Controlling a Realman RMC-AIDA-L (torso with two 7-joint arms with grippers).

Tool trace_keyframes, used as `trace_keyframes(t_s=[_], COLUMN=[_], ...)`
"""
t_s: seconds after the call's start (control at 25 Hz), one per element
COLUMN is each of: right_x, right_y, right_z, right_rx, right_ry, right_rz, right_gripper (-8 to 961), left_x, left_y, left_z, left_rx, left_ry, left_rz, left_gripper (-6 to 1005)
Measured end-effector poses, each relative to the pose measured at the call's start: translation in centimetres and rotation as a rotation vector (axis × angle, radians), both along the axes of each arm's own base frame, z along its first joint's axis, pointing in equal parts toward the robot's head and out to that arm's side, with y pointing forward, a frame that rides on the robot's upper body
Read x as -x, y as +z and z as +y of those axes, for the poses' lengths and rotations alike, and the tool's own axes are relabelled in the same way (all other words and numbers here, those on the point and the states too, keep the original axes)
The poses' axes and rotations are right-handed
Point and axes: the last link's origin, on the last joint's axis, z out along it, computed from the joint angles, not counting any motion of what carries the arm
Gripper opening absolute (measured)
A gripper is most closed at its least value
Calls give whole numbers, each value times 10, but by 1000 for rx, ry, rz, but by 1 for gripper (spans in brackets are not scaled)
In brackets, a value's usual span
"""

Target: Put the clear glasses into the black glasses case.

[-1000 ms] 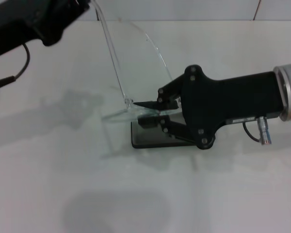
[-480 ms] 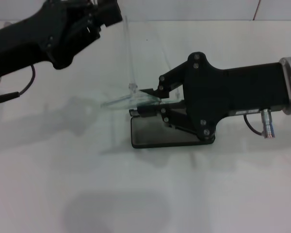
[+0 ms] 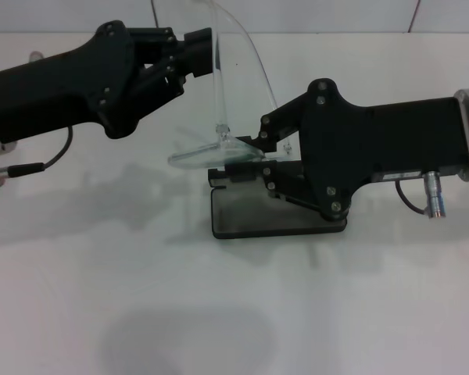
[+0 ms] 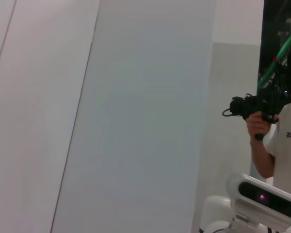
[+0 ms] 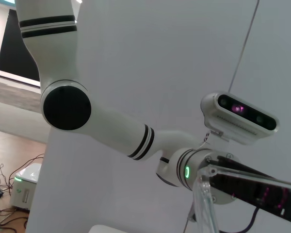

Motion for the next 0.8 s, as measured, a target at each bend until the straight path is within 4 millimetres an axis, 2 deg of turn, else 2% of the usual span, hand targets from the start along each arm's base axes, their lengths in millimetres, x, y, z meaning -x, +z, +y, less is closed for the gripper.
trace_keyframes(t_s=[0.44, 0.64, 0.8], right_x=[-7, -8, -7], right_y=[-2, -4, -6], right_z=[0, 2, 5], right_rx=[22, 26, 32], right_ry=[-17, -19, -15], right_rz=[27, 31, 33], right_gripper=[116, 117, 117], left_x=[11, 4, -4], left_y=[17, 18, 9], left_z=[0, -7, -9], left_rx=[-106, -59, -13], left_ry=[65, -9, -48], left_rz=[-162, -175, -166], left_gripper=[84, 84, 84])
